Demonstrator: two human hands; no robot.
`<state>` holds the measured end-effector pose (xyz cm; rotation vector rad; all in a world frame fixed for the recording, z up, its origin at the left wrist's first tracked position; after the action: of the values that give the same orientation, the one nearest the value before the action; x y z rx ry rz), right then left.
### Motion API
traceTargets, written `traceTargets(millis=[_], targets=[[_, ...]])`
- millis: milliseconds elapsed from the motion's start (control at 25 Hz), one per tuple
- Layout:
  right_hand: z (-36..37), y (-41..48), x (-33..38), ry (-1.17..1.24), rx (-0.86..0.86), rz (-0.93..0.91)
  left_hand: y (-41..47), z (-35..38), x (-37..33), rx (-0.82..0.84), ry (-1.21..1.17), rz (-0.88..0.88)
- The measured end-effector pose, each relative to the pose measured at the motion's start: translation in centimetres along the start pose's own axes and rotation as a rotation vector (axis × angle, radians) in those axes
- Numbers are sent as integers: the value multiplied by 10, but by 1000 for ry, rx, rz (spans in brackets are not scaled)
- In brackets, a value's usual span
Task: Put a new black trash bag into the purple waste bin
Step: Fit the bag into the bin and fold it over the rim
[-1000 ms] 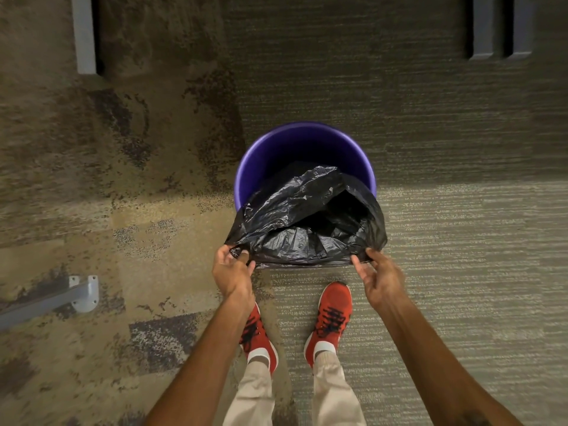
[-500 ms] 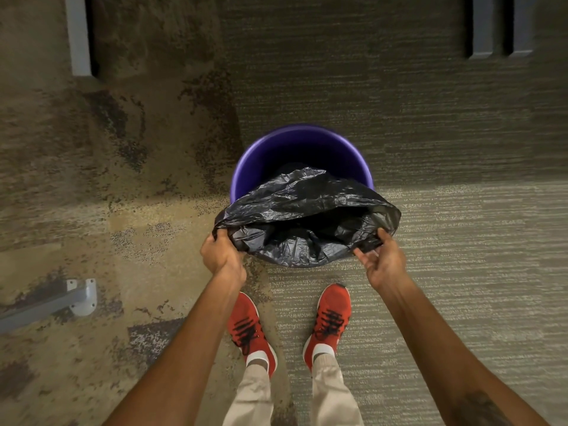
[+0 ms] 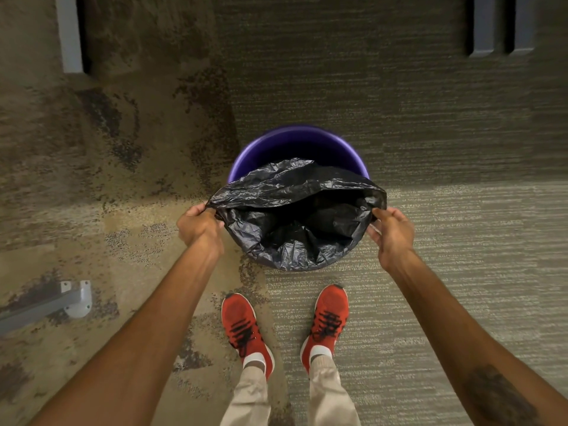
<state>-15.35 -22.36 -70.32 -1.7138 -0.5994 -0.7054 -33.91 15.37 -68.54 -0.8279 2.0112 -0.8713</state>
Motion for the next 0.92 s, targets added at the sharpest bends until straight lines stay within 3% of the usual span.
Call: traceTargets(millis=[240, 440, 640, 920], targets=[[18, 16, 31, -77, 47, -175, 6, 6, -15, -43, 19, 35], [31, 30, 60, -322, 67, -326, 5, 27, -36, 91, -36, 109], [50, 23, 98, -735, 51, -617, -6, 45, -52, 117, 1, 269], [83, 12, 102, -744, 138, -751, -42, 67, -77, 28, 309, 594]])
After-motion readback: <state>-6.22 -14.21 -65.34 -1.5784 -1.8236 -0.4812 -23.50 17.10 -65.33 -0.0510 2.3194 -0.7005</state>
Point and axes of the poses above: each hand's wrist, its own y-axis towards the middle knuckle, its own z-axis out of the palm, x = y × z, the point moved 10 cm from there along y, towards the middle knuckle, and after that the axes turned 12 degrees about -z, right-handed, at the moved point
